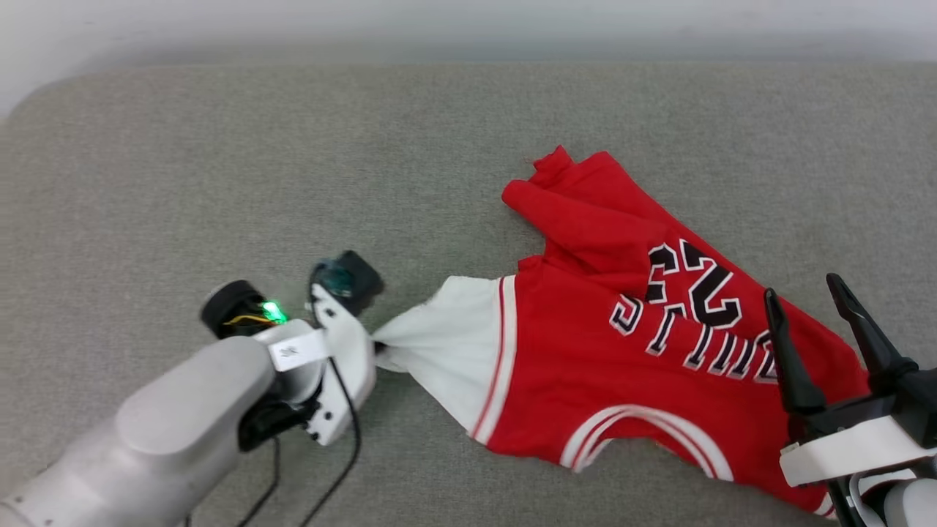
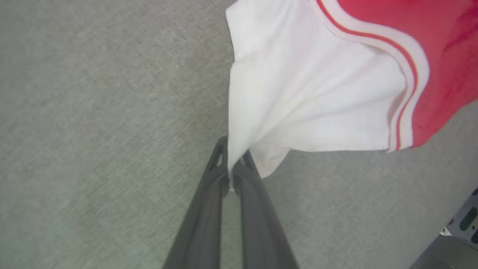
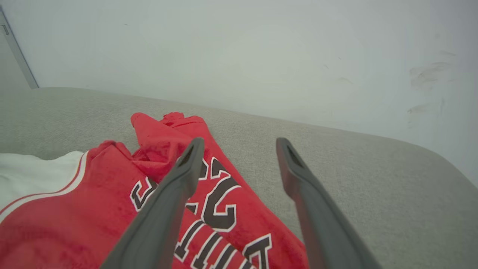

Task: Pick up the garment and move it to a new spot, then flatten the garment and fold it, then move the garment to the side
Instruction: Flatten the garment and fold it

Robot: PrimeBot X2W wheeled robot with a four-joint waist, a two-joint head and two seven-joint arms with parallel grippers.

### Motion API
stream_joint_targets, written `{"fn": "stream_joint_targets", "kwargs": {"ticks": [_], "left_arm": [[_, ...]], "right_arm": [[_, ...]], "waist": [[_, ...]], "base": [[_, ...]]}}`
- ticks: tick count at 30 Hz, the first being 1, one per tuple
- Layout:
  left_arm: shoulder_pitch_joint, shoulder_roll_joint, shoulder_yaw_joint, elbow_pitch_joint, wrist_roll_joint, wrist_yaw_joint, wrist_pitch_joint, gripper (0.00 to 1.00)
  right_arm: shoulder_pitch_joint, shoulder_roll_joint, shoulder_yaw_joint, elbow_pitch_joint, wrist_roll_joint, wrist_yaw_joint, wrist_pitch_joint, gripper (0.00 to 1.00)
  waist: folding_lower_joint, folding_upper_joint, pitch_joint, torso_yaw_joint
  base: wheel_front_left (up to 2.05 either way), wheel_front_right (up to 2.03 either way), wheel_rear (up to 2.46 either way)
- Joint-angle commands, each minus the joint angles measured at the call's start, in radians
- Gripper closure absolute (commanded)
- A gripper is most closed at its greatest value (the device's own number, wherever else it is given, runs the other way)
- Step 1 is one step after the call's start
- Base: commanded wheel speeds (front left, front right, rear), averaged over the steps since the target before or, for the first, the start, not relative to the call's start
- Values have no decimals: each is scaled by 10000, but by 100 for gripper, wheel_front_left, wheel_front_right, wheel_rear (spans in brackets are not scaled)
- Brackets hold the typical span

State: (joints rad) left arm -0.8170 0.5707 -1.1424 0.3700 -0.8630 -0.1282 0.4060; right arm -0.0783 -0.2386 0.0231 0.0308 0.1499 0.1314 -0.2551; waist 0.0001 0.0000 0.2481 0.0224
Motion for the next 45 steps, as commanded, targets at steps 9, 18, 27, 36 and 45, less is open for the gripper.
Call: {"fn": "stream_joint_targets", "kwargs": {"ticks": [9, 18, 27, 36, 45], "left_arm": [[866, 1380, 714, 463, -551, 601, -840, 100], [1791, 1844, 928, 848, -1045, 1044, -1222, 100], [2354, 1368, 1660, 58, -255, 2539, -4577, 0], [3640, 1016, 2776, -1573, 708, 4773, -6680, 0], [5201, 97, 4878, -3396, 3082, 5776, -6721, 0]], "right_arm": [[246, -227, -139, 281, 120, -14, -53, 0], [374, -406, -339, 482, 177, -14, 151, 0], [114, -1225, -626, 8, 382, -14, 636, 0], [-556, -3302, 543, -1159, 1635, -14, 3288, 0], [-944, -4982, 2071, -1523, 3901, -14, 7261, 0]], "waist": [[-1, 0, -474, 456], [-1, 0, -641, 506], [-1, 0, -1232, 654], [-1, 0, -1552, 888], [-1, 0, -1433, 1160]], "base": [[0, 0, 0], [0, 0, 0], [0, 0, 0], [0, 0, 0], [0, 0, 0]]}}
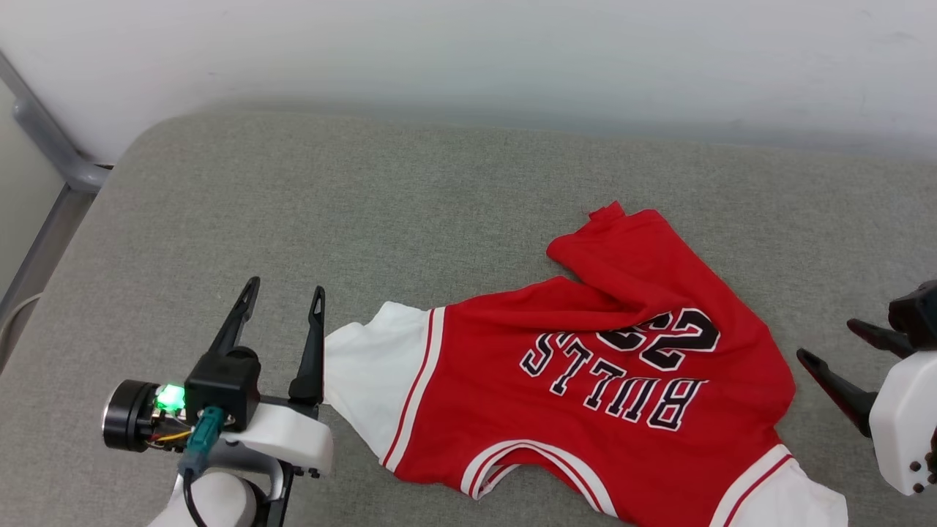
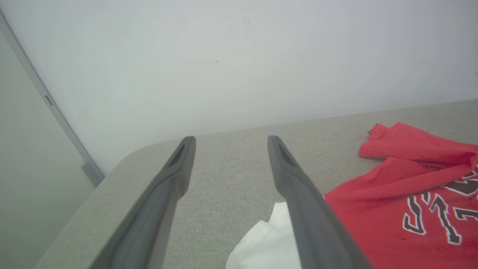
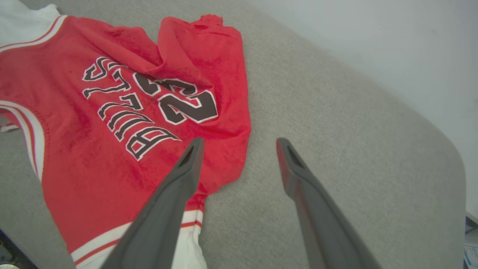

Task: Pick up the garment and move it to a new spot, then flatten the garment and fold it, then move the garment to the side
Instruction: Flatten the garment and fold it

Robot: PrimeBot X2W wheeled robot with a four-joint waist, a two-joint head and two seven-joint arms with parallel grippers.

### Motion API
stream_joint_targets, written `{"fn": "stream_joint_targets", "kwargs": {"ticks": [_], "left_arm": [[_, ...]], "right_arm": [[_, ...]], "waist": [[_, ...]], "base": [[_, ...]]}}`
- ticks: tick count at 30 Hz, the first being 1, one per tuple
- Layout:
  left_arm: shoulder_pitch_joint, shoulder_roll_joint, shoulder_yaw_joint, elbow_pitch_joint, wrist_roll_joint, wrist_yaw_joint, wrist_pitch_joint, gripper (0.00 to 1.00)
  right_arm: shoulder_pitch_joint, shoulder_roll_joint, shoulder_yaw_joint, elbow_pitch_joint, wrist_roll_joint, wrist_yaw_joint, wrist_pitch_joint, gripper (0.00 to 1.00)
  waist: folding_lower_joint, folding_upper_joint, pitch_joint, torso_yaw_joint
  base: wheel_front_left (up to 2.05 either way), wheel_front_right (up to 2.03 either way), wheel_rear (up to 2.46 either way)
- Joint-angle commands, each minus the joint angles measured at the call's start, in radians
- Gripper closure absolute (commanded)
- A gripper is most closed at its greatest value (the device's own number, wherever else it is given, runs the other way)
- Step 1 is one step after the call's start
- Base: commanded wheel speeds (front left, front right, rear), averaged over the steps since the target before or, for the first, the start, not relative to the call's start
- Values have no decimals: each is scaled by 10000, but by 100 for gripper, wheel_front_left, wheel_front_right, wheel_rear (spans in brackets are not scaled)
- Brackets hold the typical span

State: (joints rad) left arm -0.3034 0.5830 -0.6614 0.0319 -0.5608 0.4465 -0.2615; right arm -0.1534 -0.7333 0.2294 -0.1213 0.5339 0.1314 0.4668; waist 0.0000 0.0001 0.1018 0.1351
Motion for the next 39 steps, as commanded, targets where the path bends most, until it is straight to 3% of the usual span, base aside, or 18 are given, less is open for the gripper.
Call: {"fn": "stream_joint_targets", "kwargs": {"ticks": [1, 8, 17, 26, 27, 28, 29, 34, 39], "left_arm": [[257, -168, 277, -181, 364, 45, -47, 0], [1332, -1413, 1558, -764, 2077, -441, -48, 0], [1490, -2539, 2335, -573, 3187, -1304, -49, 0], [1486, -3428, 3037, -242, 3944, -2081, -50, 0], [1533, -3489, 3118, -231, 4011, -2150, -50, 0], [1576, -3550, 3200, -210, 4063, -2199, -50, 0], [1605, -3603, 3294, -189, 4121, -2265, -50, 0], [1758, -3810, 3620, -151, 4371, -2561, -50, 0], [1778, -4051, 3805, -172, 4582, -2842, -50, 0]], "right_arm": [[-203, -131, 122, 31, 301, -14, 442, 0], [-707, -134, 714, 1173, 1050, -14, 1925, 0], [-1433, 350, 1195, 2917, 1181, -14, 1664, 0], [-1379, 756, 2786, 4266, 1391, 9, 1069, 0], [-1428, 715, 2873, 4242, 1373, 15, 803, 68], [-1509, 634, 2920, 4222, 1372, 15, 550, 88], [-1604, 512, 2959, 4170, 1321, 15, 301, 100], [-2262, -48, 2566, 3753, 1355, -13, -852, 100], [-2826, -308, 2247, 3321, 1338, -13, -1269, 100]], "waist": [[0, -1, 59, 78], [0, -1, 532, 444], [0, -1, 1215, 874], [0, -1, 1566, 1022], [0, -1, 1559, 995], [0, -1, 1538, 964], [0, -1, 1507, 931], [0, -1, 1325, 804], [0, -1, 1345, 871]], "base": [[0, 0, 0], [0, 0, 0], [0, 0, 0], [0, 0, 0], [0, 0, 0], [0, 0, 0], [0, 0, 0], [0, 0, 0], [0, 0, 0]]}}
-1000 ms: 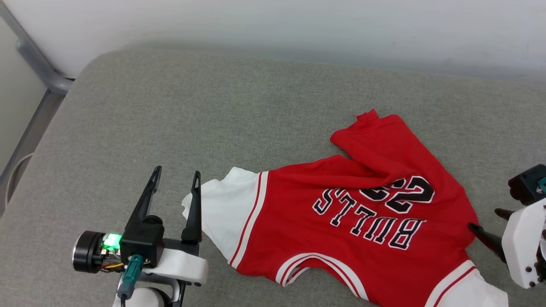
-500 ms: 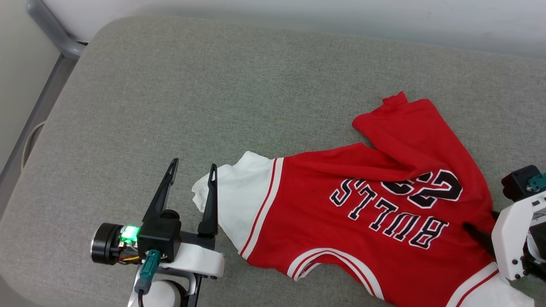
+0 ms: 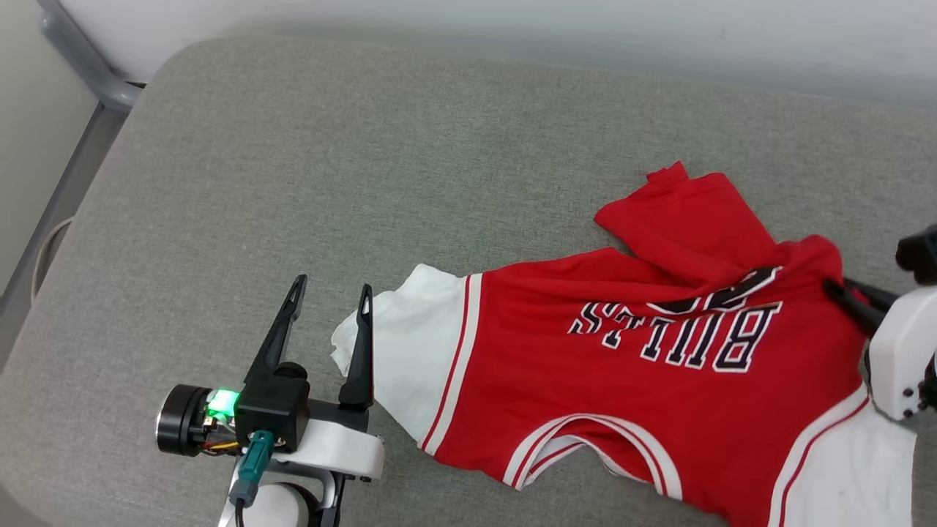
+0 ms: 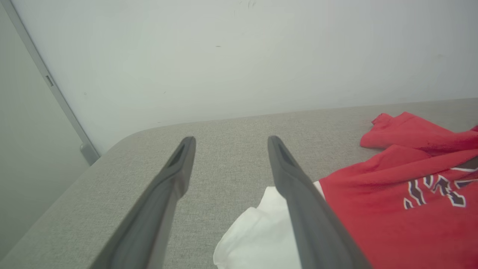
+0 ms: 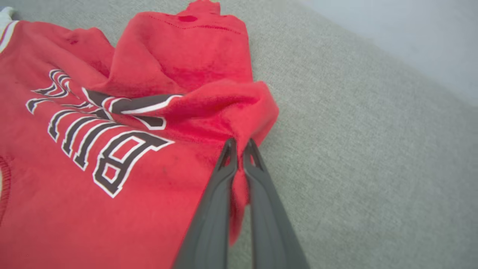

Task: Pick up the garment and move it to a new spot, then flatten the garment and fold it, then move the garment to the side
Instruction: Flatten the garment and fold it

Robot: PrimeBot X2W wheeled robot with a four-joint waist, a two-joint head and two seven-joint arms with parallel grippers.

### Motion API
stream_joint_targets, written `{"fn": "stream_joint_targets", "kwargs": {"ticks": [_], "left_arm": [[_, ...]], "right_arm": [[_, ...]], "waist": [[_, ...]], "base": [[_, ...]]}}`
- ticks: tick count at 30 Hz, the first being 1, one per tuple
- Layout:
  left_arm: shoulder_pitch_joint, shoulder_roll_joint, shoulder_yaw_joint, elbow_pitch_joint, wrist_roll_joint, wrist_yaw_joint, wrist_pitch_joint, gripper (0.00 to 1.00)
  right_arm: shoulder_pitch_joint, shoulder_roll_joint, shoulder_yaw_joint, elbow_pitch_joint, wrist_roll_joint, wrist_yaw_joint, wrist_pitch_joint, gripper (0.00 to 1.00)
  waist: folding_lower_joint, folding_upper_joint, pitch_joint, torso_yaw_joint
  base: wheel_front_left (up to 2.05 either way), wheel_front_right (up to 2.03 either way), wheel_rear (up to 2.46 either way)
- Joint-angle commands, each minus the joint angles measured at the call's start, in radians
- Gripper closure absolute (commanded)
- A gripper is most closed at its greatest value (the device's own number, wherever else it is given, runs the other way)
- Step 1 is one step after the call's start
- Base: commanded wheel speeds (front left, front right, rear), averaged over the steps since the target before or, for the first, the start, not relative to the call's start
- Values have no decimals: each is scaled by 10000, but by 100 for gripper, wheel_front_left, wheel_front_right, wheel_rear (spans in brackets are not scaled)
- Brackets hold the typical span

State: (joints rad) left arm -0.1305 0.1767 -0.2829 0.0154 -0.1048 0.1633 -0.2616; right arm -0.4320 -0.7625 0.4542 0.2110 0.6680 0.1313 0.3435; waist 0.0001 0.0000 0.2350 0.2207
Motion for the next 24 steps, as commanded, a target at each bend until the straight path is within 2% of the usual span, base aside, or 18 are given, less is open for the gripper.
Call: {"fn": "stream_joint_targets", "kwargs": {"ticks": [1, 5, 9, 17, 24], "left_arm": [[37, -55, 47, -21, 60, -56, -48, 0], [-60, -274, 160, -38, 183, -246, -47, 0], [-212, -507, 246, -79, 310, -402, -47, 0], [-538, -834, 373, -135, 475, -632, -38, 0], [-758, -1037, 428, -48, 565, -729, -39, 0]], "right_arm": [[-219, -67, -49, -65, 0, -11, -20, 100], [-1077, -140, -4, -133, -131, -11, 240, 100], [-2096, -24, 171, 304, -440, -11, 491, 100], [-3966, 716, 696, 2496, -1364, -11, 329, 100], [-3797, 1460, 1936, 4417, -761, 6, 723, 100]], "waist": [[-1, 0, 55, 52], [-1, 0, 317, 261], [-1, 0, 633, 501], [-1, 0, 1276, 898], [-1, 0, 1503, 999]], "base": [[0, 0, 0], [0, 0, 0], [0, 0, 0], [0, 0, 0], [0, 0, 0]]}}
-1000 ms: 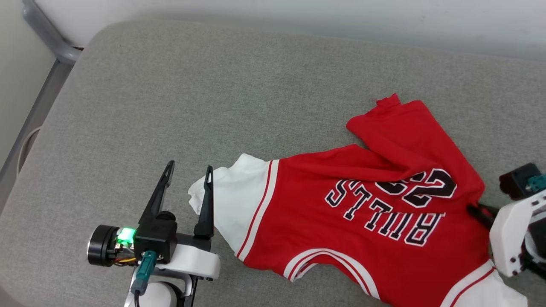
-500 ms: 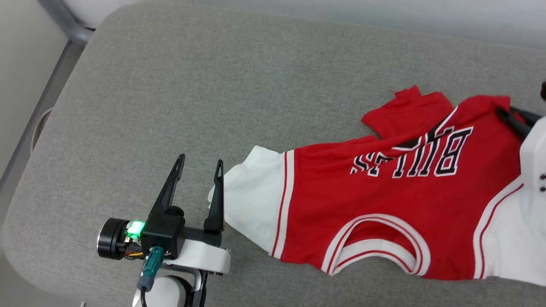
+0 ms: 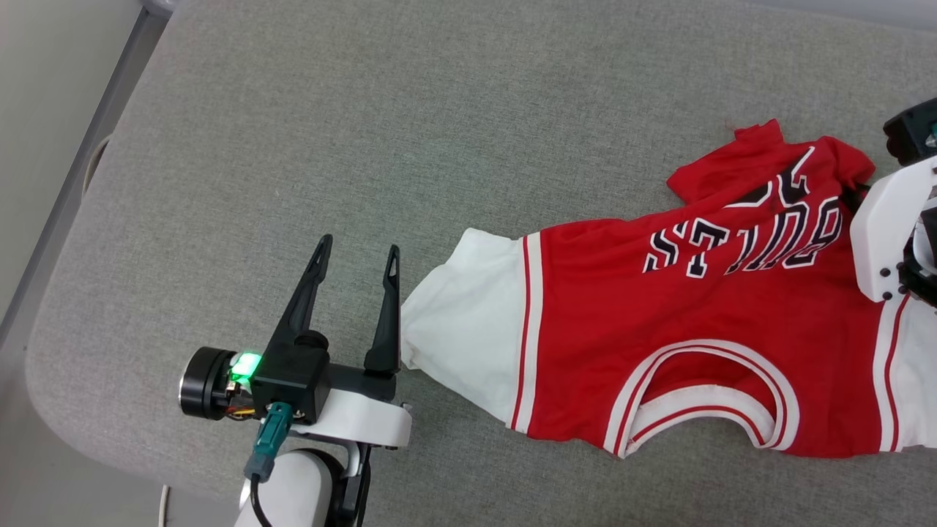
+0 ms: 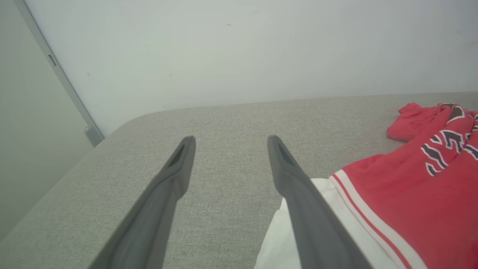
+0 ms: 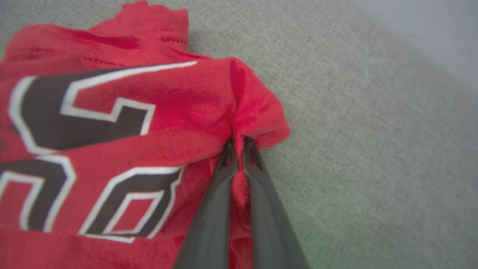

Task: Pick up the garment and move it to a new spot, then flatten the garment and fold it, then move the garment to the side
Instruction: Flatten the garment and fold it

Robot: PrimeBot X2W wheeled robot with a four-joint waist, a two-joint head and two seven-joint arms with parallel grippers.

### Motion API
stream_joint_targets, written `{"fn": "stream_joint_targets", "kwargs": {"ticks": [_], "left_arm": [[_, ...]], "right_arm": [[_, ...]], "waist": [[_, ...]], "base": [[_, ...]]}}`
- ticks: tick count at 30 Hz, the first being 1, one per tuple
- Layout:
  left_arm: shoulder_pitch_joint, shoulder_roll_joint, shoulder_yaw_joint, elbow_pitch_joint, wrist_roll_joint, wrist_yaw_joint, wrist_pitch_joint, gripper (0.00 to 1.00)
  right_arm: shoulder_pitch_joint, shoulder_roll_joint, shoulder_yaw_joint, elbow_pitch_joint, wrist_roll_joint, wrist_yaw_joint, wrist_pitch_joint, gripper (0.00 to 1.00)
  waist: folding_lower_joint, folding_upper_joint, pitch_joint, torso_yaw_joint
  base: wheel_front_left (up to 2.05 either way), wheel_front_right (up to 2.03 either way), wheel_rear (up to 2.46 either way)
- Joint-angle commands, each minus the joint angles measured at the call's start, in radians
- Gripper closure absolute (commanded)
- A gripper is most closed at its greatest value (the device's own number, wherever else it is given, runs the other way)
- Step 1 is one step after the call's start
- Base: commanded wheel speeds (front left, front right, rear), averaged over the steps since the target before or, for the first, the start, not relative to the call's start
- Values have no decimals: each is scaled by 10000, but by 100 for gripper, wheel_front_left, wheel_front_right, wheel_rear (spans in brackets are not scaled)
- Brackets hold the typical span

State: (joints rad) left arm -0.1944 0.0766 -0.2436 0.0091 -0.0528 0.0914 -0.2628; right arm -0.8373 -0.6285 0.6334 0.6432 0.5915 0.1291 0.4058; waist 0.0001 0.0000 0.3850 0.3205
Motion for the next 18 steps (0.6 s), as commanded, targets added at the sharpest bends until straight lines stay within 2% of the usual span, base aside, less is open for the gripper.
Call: {"fn": "stream_joint_targets", "kwargs": {"ticks": [1, 3, 4, 5, 6, 12, 18], "left_arm": [[-141, -55, 56, 15, 50, -9, -28, 0], [-136, -75, 111, 26, 68, -21, -28, 0], [-107, -73, 146, 32, 84, -14, -28, 0], [-63, -77, 168, 39, 110, -22, -28, 0], [-7, -80, 195, 52, 142, -26, -28, 0], [392, -33, 430, 97, 238, -1, -27, 0], [887, 71, 591, 58, 293, -35, -27, 0]], "right_arm": [[309, 148, 322, 252, 176, 29, 102, 100], [346, 91, 600, 449, 394, 32, -100, 100], [295, 16, 639, 482, 459, 30, -367, 95], [236, -73, 650, 499, 503, 29, -700, 64], [201, -149, 662, 482, 520, 26, -1027, 0], [529, -630, 436, -112, 839, 10, -3038, 0], [1475, -1501, -548, -1221, 939, 10, -4160, 0]], "waist": [[-1, 0, 8, -7], [-1, 0, -22, -57], [-1, 0, -64, -97], [-1, 0, -122, -139], [-1, 0, -192, -188], [-1, 0, -827, -622], [-1, 0, -1393, -1209]], "base": [[0, 0, 0], [0, 0, 0], [0, 0, 0], [0, 0, 0], [0, 0, 0], [0, 0, 0], [0, 0, 0]]}}
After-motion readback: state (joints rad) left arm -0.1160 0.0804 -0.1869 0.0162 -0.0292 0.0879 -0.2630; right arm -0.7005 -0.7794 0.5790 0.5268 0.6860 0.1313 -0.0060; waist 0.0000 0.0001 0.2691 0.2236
